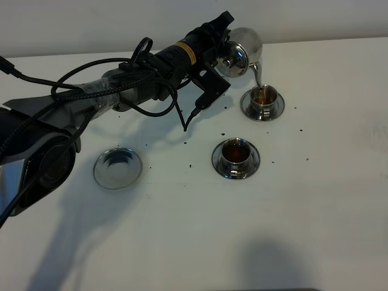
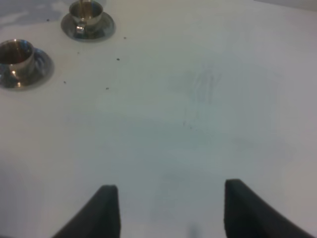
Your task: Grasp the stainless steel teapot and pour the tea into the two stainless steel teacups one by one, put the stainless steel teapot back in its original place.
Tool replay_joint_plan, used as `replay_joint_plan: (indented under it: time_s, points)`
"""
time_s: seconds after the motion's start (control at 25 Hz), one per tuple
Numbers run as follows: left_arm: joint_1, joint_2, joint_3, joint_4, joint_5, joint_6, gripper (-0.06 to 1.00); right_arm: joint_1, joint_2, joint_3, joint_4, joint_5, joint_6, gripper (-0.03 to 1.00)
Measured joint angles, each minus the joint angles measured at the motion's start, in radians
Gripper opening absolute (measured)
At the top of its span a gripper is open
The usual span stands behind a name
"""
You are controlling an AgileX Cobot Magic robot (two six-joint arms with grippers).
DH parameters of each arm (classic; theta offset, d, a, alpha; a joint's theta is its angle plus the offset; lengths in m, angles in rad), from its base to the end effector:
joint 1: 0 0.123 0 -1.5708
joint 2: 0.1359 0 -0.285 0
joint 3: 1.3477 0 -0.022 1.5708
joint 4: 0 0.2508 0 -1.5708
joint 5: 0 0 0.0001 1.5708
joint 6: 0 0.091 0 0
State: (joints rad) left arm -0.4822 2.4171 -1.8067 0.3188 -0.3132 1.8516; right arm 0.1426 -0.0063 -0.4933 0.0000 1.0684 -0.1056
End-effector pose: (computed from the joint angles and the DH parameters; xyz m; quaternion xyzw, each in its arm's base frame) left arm 0.4864 -0.2645 0.1547 0.7639 0.1654 0.4370 0.4451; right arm -0.0053 -0.0008 0.2748 -0.1059 0.8488 0.0096 0.5180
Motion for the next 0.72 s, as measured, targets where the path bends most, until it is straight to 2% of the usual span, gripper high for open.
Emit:
replay_joint_plan:
  time_s: [0.72]
  points:
    - [0.0, 0.0, 0.0, 0.001, -0.023, 0.051, 0.22, 0.0, 0.0, 0.0, 0.0, 0.0, 0.0, 0.46]
